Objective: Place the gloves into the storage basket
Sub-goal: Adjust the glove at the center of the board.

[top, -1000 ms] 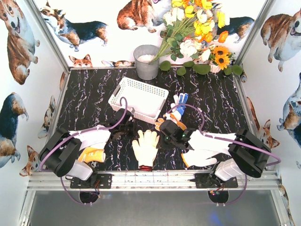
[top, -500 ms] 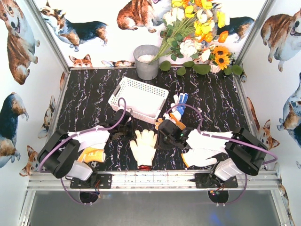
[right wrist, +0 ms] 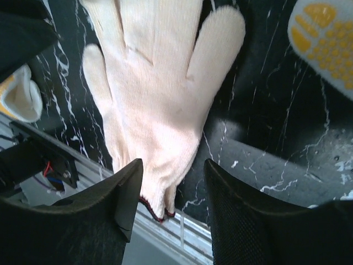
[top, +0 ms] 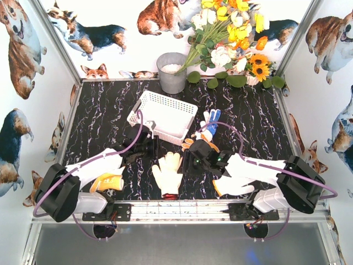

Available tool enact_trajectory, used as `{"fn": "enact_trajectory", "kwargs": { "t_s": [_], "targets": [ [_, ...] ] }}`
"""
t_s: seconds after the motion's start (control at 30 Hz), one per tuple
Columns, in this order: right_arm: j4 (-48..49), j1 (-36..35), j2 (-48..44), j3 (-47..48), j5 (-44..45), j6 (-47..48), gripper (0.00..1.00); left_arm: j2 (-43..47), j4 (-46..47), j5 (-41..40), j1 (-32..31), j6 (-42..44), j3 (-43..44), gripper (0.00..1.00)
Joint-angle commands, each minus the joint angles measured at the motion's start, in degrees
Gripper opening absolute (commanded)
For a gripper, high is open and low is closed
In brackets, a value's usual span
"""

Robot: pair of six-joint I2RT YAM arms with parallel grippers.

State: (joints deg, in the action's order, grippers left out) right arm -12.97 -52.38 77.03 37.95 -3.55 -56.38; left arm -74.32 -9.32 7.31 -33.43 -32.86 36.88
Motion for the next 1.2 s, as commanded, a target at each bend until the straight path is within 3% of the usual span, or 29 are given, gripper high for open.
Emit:
{"fn": "enact_trajectory", "kwargs": {
  "t_s": [0.0,0.27,0.57,0.73,0.87,0.93,1.17],
  "targets": [
    [4.7,-0.2,0.1,-1.6,-6.4,-4.3,0.51,-0.7,5.7,8.9,0.4,1.1,0.8,0.33],
    [6.7,-1.3,4.2,-1.4,-8.8,-6.4,0.51,-6.2,13.5,17.9,-0.1,-1.3,-2.1,0.26],
    [4.2,-1.3,10.0,1.4,-10.6,-6.4,0.39,-6.9,9.2,13.2,0.0,-1.6,-5.4,0.21],
    [-0.8,-1.0,9.5,3.1,-7.0,-3.7,0.25,-4.7,4.8,8.1,0.0,-1.9,-7.6,0.21],
    [-4.1,-0.1,9.0,3.9,-4.5,-0.5,0.21,-1.5,4.0,7.8,0.0,-2.3,-9.3,0.22],
    [-3.1,0.4,8.5,3.5,-5.9,0.6,0.22,0.5,3.8,8.1,0.0,-2.4,-9.2,0.26],
    [0.7,1.3,4.3,-0.2,-13.2,1.7,0.47,7.4,2.4,11.1,0.0,-1.6,-6.3,0.39]
  ]
}}
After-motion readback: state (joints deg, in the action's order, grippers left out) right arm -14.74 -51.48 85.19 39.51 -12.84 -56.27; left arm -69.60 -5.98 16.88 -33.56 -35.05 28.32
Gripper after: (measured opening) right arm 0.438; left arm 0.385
